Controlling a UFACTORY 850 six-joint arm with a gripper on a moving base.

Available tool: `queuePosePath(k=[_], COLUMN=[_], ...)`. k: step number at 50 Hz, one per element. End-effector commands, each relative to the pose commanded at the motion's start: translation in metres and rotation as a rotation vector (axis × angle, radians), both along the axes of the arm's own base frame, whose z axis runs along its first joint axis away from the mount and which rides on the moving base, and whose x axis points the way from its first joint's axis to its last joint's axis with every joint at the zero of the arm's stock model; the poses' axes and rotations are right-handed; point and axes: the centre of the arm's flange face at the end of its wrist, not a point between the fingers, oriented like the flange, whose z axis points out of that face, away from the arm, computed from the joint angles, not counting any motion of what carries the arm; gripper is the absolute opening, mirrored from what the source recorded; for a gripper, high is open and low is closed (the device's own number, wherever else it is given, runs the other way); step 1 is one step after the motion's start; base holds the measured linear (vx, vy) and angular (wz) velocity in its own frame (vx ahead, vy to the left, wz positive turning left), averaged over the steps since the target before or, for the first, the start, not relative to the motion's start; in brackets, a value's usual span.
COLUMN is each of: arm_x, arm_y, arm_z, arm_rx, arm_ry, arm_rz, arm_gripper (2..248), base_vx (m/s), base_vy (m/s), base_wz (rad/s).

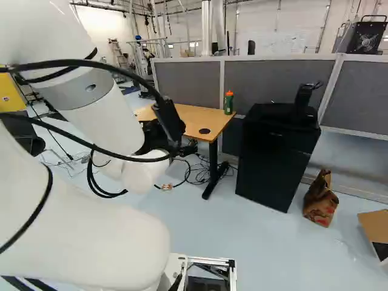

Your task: Pick up the green bottle from the table

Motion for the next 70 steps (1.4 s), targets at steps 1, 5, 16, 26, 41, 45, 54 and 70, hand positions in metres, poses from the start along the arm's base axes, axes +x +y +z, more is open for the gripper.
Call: queuePosePath(k=[1, 5, 16, 26, 41, 45, 54, 70], arm_x=[0.0, 0.0, 0.0, 0.0, 0.0, 0.0, 0.0, 0.0], arm_y=[0.0, 0.0, 0.0, 0.0, 0.0, 0.0, 0.0, 0.0], arm_z=[0.0, 0.0, 0.0, 0.0, 0.0, 0.0, 0.0, 0.0], arm_rx=[0.0, 0.0, 0.0, 0.0, 0.0, 0.0, 0.0, 0.0], arm_ry=[0.0, 0.0, 0.0, 0.0, 0.0, 0.0, 0.0, 0.0], arm_rz=[0.0, 0.0, 0.0, 0.0, 0.0, 0.0, 0.0, 0.0], arm_gripper=[247, 247, 247, 247, 247, 247, 247, 247], base_vx=[0.174, 0.174, 0.183, 0.18, 0.183, 0.172, 0.168, 0.161], base_vy=[0.02, 0.02, 0.025, 0.025, 0.019, 0.009, 0.008, -0.004], base_wz=[-0.017, -0.021, -0.017, -0.015, -0.031, -0.08, -0.088, -0.134])
